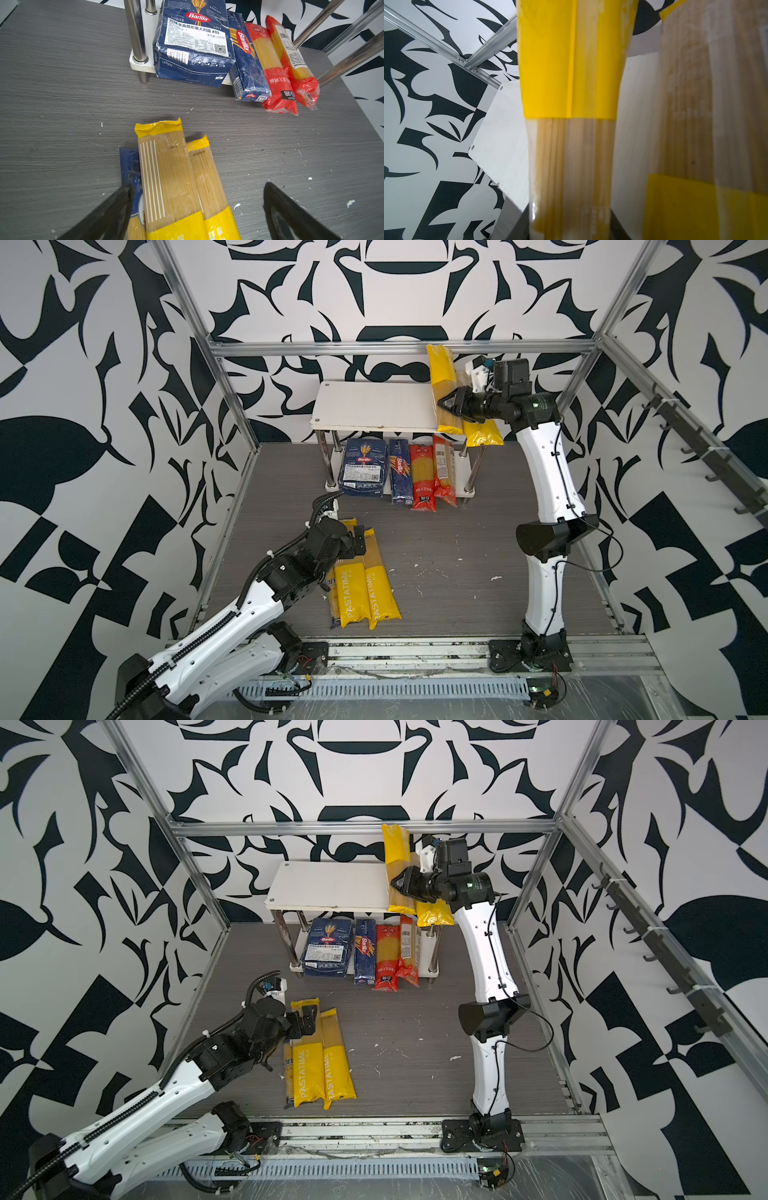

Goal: Place and organize the pasta boxes and bags onto the shelf
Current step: 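Lower the yellow bag onto the top shelf beside the other yellow bag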

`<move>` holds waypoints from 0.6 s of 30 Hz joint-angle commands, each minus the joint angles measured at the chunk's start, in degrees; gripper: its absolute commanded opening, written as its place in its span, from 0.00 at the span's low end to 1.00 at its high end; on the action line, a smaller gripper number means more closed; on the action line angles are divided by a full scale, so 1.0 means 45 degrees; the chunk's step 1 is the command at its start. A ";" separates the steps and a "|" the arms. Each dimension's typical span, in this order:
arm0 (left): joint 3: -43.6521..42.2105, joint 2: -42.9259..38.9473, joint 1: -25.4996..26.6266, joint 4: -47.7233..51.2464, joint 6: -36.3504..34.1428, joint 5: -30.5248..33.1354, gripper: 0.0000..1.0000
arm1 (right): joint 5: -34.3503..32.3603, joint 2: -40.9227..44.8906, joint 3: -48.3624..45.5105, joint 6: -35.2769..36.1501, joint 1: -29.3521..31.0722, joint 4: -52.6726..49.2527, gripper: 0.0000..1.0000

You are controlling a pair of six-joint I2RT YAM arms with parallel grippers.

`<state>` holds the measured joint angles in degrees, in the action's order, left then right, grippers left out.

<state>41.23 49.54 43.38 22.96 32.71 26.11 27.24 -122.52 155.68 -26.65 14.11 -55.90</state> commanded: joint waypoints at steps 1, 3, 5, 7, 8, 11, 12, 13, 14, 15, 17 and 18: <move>-0.0113 -0.0411 -0.0070 -0.0009 -0.0042 -0.0003 0.99 | 0.0162 0.1107 0.0141 0.0127 -0.0008 0.1948 0.25; -0.0168 -0.0600 -0.0088 0.0069 -0.0003 0.0066 0.99 | 0.0244 0.1224 -0.0045 -0.0008 -0.0010 0.2082 0.29; -0.0213 -0.0785 -0.0088 0.0150 0.0021 0.0115 0.99 | 0.0291 0.1341 -0.0241 -0.0101 -0.0010 0.2188 0.31; -0.0294 -0.0972 -0.0088 0.0221 0.0017 0.0137 0.99 | 0.0296 0.1442 -0.0389 -0.0208 -0.0007 0.2266 0.32; -0.0316 -0.1053 -0.0088 0.0247 0.0036 0.0155 0.99 | 0.0293 0.1464 -0.0405 -0.0228 0.0004 0.2280 0.32; -0.0399 -0.1310 -0.0099 0.0383 0.0105 0.0190 0.99 | 0.0254 0.1557 -0.0415 -0.0290 0.0008 0.2225 0.31; -0.0436 -0.1405 -0.0107 0.0403 0.0134 0.0194 0.99 | 0.0274 0.1581 -0.0407 -0.0300 -0.0002 0.2218 0.32; -0.0494 -0.1505 -0.0100 0.0424 0.0153 0.0193 0.99 | 0.0274 0.1599 -0.0389 -0.0288 -0.0001 0.2195 0.35; -0.0520 -0.1578 -0.0108 0.0451 0.0182 0.0183 0.99 | 0.0284 0.1610 -0.0374 -0.0290 -0.0001 0.2182 0.38; -0.0545 -0.1642 -0.0108 0.0506 0.0194 0.0211 0.99 | 0.0310 0.1620 -0.0356 -0.0296 0.0009 0.2170 0.41; -0.0615 -0.1805 -0.0098 0.0582 0.0249 0.0230 0.99 | 0.0352 0.1622 -0.0327 -0.0376 0.0004 0.2192 0.45; -0.0636 -0.1886 -0.0110 0.0642 0.0266 0.0248 0.99 | 0.0354 0.1637 -0.0310 -0.0395 0.0009 0.2185 0.48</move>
<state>39.40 42.26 43.11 24.43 33.17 26.15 27.38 -120.79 152.70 -28.84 14.11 -55.02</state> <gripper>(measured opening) 0.992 0.468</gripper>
